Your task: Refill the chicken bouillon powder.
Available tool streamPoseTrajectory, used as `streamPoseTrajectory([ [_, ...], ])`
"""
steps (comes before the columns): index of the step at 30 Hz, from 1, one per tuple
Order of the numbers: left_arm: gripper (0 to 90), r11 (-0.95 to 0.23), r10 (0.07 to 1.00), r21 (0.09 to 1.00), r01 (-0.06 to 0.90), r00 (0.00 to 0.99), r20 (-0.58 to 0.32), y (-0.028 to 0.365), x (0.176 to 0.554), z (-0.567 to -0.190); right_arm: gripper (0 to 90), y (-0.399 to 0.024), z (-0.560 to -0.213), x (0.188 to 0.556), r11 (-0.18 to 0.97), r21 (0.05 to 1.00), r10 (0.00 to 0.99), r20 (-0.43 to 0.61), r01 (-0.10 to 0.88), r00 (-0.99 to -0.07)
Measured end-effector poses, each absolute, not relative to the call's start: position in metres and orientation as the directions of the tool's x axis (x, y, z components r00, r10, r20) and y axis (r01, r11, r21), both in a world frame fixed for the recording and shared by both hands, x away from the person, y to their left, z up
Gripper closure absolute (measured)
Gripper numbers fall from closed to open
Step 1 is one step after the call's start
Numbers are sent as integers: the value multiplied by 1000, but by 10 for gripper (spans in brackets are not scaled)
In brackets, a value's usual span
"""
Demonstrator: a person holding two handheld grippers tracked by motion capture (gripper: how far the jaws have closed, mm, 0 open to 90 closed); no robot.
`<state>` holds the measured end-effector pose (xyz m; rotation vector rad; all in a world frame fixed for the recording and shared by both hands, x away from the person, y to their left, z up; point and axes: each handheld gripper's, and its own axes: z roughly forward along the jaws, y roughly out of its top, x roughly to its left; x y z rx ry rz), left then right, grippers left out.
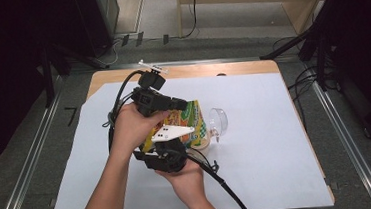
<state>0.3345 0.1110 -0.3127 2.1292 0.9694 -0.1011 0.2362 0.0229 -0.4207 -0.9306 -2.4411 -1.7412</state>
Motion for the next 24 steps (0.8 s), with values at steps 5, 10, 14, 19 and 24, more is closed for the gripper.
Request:
streamPoseTrajectory([
  [5, 819, -412, 604, 626, 662, 713, -356, 110, 334, -312, 728, 23, -421, 237, 208, 864, 462, 326, 458, -825],
  [10, 820, -421, 605, 632, 651, 721, -338, 108, 331, -310, 727, 23, -422, 238, 201, 867, 461, 328, 457, -825],
  [14, 820, -421, 606, 638, 645, 723, -331, 107, 328, -308, 727, 23, -422, 240, 197, 870, 459, 326, 452, -827],
  [19, 821, -424, 608, 640, 640, 725, -323, 106, 327, -308, 727, 22, -424, 240, 195, 871, 459, 324, 450, -827],
  [24, 821, -424, 608, 642, 639, 726, -322, 106, 327, -307, 726, 21, -425, 241, 192, 872, 458, 325, 450, -827],
])
